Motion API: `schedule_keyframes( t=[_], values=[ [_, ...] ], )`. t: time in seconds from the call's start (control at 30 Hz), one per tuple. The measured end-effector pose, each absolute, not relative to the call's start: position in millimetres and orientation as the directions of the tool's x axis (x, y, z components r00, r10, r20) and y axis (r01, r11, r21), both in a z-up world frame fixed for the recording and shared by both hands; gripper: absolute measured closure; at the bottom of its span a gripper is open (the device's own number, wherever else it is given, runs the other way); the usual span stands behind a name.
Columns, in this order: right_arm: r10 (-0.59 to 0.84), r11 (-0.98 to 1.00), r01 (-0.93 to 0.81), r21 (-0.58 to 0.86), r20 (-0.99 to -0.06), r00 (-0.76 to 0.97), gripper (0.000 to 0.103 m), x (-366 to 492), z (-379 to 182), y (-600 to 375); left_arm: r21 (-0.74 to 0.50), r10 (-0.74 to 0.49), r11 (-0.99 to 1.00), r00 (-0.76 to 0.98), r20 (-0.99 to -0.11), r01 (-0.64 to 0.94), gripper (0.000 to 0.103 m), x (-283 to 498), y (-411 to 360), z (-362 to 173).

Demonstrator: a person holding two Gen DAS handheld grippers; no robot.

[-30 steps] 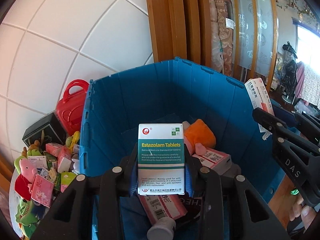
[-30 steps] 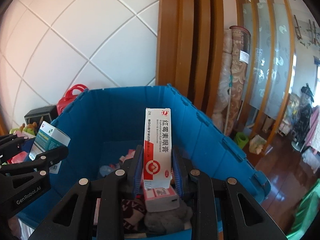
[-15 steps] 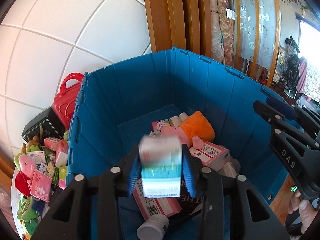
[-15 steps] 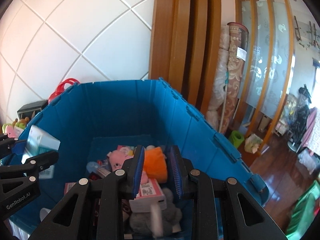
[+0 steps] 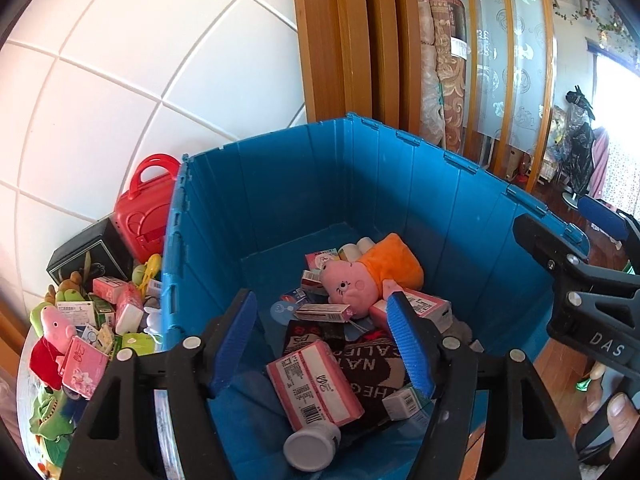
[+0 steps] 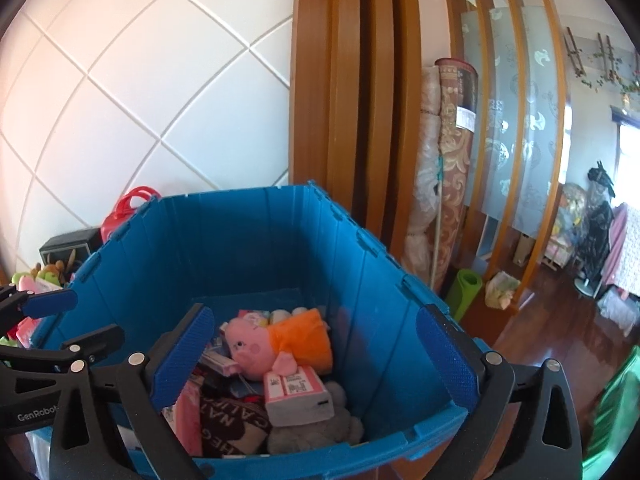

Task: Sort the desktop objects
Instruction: 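Open both tools to drop the two medicine boxes into the crate, then move both tools back over the pile on the table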

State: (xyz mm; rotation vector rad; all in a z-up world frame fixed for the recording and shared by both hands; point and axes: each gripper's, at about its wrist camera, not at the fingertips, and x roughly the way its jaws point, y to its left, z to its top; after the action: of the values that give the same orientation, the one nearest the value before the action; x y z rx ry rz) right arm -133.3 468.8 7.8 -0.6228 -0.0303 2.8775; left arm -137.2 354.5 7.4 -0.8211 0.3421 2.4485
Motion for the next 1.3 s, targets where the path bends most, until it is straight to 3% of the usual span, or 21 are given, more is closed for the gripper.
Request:
schedule_keyframes(
  t=[0.2,0.47,0.7,1.0,1.3],
  values=[
    [0.203,-0.979,-0.184,-0.086,-0.39,-0.898,0.0,-122.7,18.0,440.6,0.05,0.409,-0.849,-0.713,-0.57,-0.527,0.03,-130.5,310.1,18.9],
    [0.23,-0.969,-0.184,-0.166,-0.324,-0.918,0.0,-109.9,25.8,376.7,0.041,0.388,-0.884,-0.778,-0.494,-0.466,0.03,-123.7,239.1,32.4],
    [0.163,-0.977,-0.111,-0.181,-0.305,-0.938,0.0,-108.4,28.7,319.2,0.015,0.348,-0.914,-0.802,-0.485,-0.406,0.03,-134.4,175.2,31.9],
    [-0.02,-0.974,0.097,-0.206,-0.349,-0.937,0.0,-131.2,17.0,219.0,-0.033,0.214,-0.97,-0.788,-0.577,-0.239,0.03,-167.6,69.0,-8.5],
    [-0.167,-0.919,0.309,-0.245,-0.468,-0.868,0.0,-161.3,-32.5,113.2,0.022,0.04,-0.996,-0.675,-0.737,-0.083,0.03,-205.9,-41.3,-103.4]
  ],
)
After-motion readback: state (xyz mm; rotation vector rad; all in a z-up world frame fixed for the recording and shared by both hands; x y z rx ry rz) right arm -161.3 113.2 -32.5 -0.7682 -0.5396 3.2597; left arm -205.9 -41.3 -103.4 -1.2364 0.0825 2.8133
